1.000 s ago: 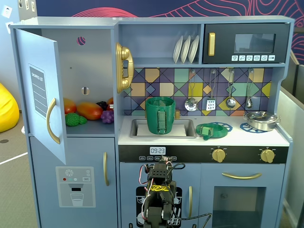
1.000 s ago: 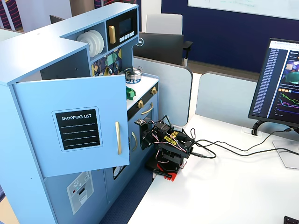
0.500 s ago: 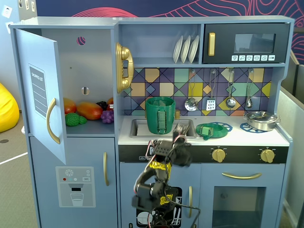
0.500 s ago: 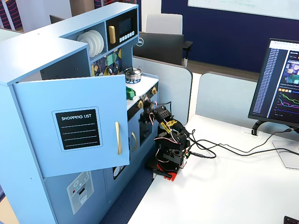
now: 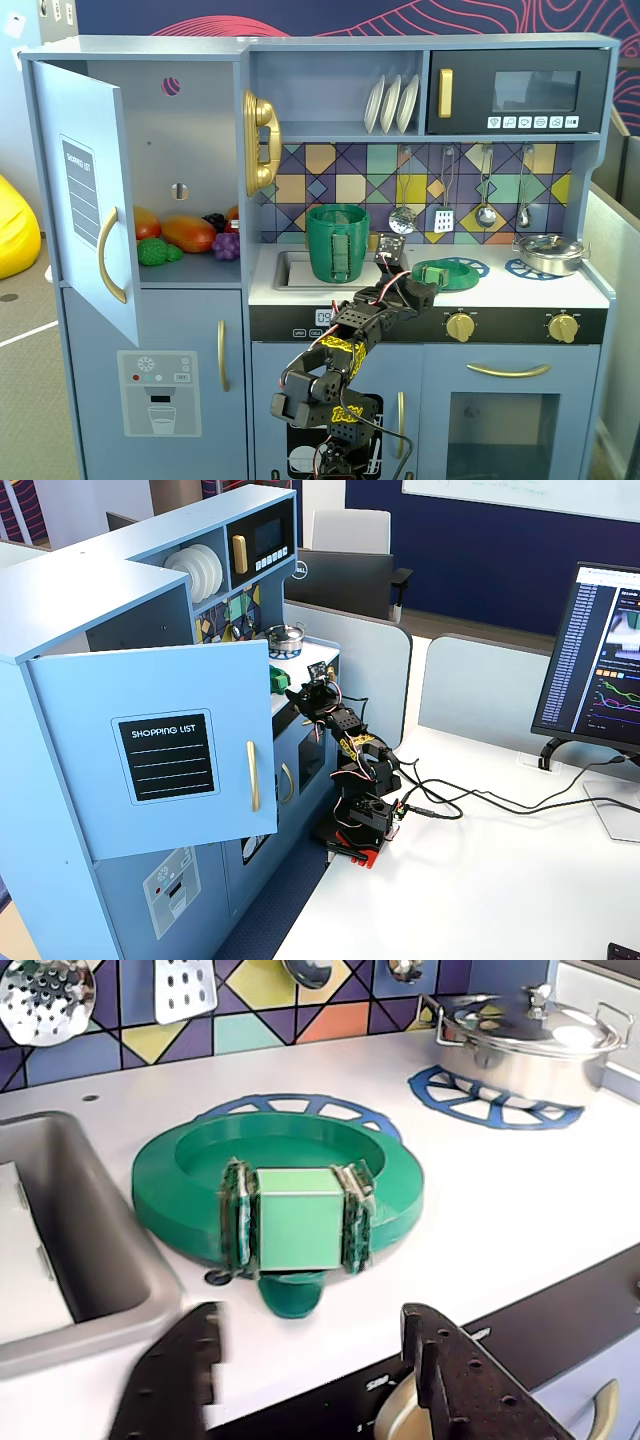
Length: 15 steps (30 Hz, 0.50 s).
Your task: Pick up the lid from the counter and put it on the green recipient
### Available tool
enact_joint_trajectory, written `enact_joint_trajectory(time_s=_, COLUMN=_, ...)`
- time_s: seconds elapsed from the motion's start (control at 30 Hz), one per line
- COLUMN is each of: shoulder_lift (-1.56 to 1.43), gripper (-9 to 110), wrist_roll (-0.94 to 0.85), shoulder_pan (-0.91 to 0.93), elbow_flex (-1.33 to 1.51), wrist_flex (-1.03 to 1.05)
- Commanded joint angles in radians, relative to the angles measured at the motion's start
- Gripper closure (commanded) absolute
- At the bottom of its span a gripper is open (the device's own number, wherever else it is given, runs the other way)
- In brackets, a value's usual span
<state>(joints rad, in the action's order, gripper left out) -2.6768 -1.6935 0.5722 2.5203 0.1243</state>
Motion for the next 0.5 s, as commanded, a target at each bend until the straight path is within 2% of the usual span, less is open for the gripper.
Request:
enact_joint_trajectory(time_s=0.0, shoulder_lift=0.015, gripper=72, wrist_roll=0.046, shoulder_pan=0.018, elbow_flex=-0.029, wrist_flex=-0.038)
enact_joint_trajectory(time_s=0.17, shoulder_lift=0.06, gripper=56, wrist_roll=0.075, shoulder_pan=0.011, elbow_flex=-0.074, wrist_flex=-0.046)
enact_joint_trajectory(time_s=0.47, shoulder_lift=0.144, gripper=46, wrist_roll=0.043, shoulder_pan=0.049, elbow_flex=-0.137, wrist_flex=-0.084)
